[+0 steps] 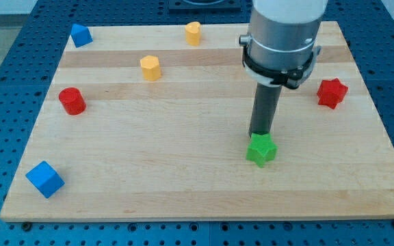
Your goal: Put the green star at the bottom center
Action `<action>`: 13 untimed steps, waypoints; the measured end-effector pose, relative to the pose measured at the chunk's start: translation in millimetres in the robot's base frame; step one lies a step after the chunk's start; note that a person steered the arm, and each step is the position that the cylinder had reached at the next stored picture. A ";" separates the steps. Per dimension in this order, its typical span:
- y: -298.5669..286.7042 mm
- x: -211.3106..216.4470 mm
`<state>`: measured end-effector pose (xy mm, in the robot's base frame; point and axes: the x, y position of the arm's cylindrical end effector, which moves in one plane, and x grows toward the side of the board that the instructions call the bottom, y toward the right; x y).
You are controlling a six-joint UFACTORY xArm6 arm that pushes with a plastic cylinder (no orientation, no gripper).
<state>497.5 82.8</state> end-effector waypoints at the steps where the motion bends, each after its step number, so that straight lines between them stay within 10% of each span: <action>1: 14.1 3.7; 4: 45.3 32.6; 13: -144.5 -2.4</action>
<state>495.2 -61.8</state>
